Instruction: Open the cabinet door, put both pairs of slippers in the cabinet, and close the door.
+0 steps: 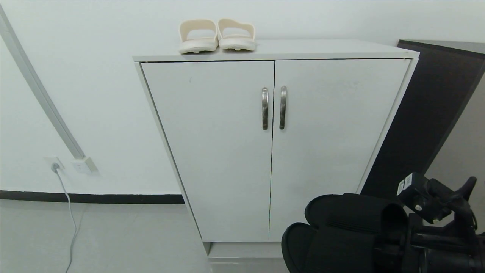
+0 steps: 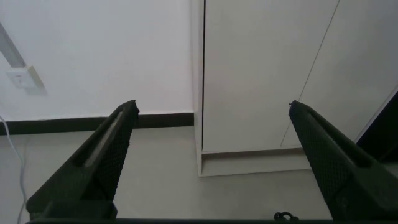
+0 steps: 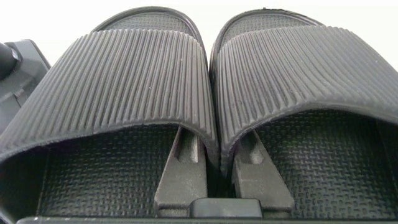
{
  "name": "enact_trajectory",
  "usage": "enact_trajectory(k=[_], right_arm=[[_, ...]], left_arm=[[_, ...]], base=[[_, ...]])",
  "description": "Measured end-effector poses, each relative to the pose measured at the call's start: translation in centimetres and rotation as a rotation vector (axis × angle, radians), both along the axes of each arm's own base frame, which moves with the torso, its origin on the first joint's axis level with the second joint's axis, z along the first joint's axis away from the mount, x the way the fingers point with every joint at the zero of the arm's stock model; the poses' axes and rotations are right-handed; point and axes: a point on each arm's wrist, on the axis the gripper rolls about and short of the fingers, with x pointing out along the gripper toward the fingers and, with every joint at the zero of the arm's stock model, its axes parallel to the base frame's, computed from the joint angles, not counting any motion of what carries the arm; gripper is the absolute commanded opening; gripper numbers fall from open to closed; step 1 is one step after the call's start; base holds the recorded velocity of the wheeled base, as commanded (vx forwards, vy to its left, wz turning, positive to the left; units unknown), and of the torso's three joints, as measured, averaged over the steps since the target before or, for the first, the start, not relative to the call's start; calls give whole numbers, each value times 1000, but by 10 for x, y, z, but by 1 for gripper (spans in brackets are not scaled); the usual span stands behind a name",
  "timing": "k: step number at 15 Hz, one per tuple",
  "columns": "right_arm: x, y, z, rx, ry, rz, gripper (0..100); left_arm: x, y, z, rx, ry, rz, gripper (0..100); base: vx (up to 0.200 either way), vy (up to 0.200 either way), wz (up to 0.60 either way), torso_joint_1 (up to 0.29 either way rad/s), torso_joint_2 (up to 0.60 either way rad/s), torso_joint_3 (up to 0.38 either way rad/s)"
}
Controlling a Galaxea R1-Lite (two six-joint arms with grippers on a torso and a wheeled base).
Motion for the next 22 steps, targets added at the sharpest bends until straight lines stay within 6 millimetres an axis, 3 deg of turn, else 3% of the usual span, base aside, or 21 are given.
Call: enact_trajectory(k=[8, 12, 16, 22], right_arm=[[-2, -2, -5, -19, 2, 8, 0], [-3, -1, -6, -18, 1, 13, 0], [-3, -1, -7, -20, 3, 15, 0], [-2, -1, -7, -16, -2, 15, 0]], left_arm=[[-1, 0, 5, 19, -20, 14, 100], [-8, -1, 58, 45, -80, -31, 100], [29, -6, 98, 64, 23, -253, 100], [121, -15, 133, 76, 27, -505, 100]], base=[[0, 0, 0, 1, 18, 12], [0, 0, 0, 0, 0, 0], [0, 0, 0, 0, 0, 0], [0, 0, 0, 0, 0, 0]])
